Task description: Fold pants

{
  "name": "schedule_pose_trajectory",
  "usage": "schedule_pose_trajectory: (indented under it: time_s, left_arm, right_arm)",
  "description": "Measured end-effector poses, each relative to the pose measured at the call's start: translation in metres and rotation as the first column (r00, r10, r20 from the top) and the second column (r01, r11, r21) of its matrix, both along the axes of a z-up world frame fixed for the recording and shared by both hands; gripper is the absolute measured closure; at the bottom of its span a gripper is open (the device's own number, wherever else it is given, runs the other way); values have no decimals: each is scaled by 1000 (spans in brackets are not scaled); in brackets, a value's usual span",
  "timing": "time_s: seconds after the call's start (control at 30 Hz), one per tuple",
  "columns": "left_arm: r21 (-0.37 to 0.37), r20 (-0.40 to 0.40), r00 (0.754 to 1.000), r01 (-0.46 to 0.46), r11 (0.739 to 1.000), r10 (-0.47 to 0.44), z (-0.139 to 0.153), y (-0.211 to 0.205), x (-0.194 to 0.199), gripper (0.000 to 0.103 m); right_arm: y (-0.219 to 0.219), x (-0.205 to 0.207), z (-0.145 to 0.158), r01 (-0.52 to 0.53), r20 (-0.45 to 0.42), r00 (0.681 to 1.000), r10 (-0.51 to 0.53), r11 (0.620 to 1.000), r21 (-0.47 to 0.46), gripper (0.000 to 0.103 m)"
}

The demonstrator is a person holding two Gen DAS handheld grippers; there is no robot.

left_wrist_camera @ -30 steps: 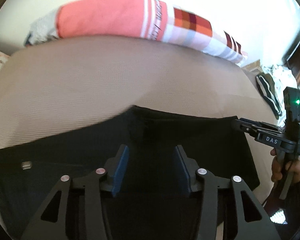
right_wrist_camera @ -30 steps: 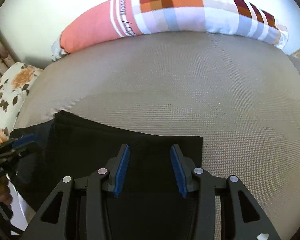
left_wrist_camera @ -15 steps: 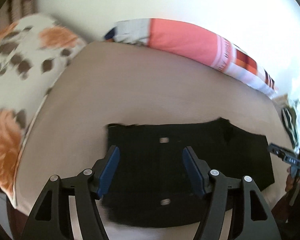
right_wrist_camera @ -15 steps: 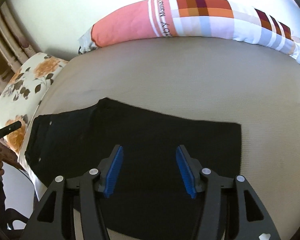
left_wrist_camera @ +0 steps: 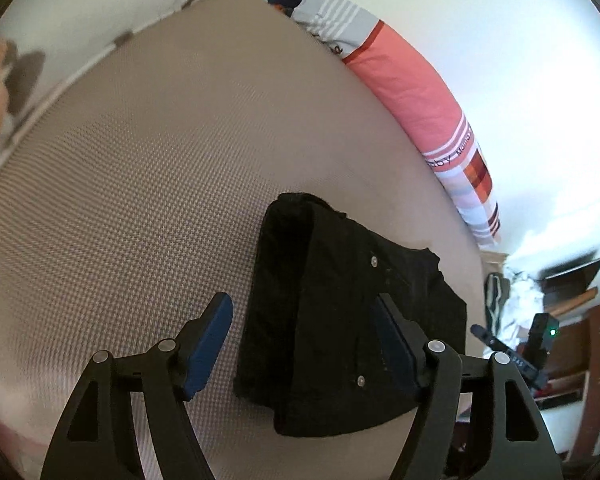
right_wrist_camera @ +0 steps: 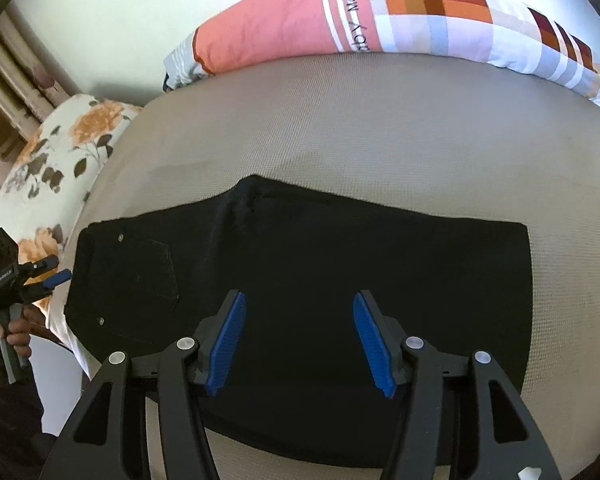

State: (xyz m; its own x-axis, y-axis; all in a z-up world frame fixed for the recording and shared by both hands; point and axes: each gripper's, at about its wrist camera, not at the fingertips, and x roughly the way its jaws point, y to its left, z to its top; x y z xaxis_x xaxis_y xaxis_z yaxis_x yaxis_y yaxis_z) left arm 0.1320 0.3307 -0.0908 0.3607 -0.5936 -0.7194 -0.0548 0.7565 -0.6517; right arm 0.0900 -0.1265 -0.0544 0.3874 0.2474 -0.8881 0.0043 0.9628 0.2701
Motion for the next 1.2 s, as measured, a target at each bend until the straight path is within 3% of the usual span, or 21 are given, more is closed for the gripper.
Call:
schedule_pose_trajectory:
  time_s: [0.27,0.57,0.63,0.67,0.7,0.73,0.9,1.03,1.2]
  left_arm:
    - [-121,-72,993,84,989,-94,-38,7,23,31]
    - [-265,-57,965,233,936,-256,-49,-6,41,34]
    - [-280,-64,961,241,929,-268,-54,-14,44,45]
    - [-284,-67,961,240,928,-269,-56,-16,44,56]
    - [-284,-71,961,239,929,-269,-59,-20,45,66]
    - [-280,-70,962,236,931,-265,-61,-24,46,68]
    - [-247,-65,977,179,952,-201,-58,-31,40,75]
    - [-117,-46,988,138,984,-144,-31,-43,27,79]
    - [-140,-22,993,111,984,-115,11,-63,16,84]
  right_arm:
    - [28,4,-2,16,-47,999,-18,999,-41,49]
    - [54,8,5,17,-38,999,-19,998,-52,49]
    - [58,9,4,13,-38,999,-15,999,-47,49]
    - [61,10,4,11,-40,999,-12,999,-39,49]
    - [63,10,3,9,-42,999,-10,999,-33,49]
    - [65,10,1,6,-45,999,-8,1000,-27,49]
    - [71,12,-3,-8,-44,999,8,1000,-3,49]
    - [61,8,3,8,-17,1000,-8,1000,-1,49]
    - [25,0,12,81,16,997,-82,996,37,49]
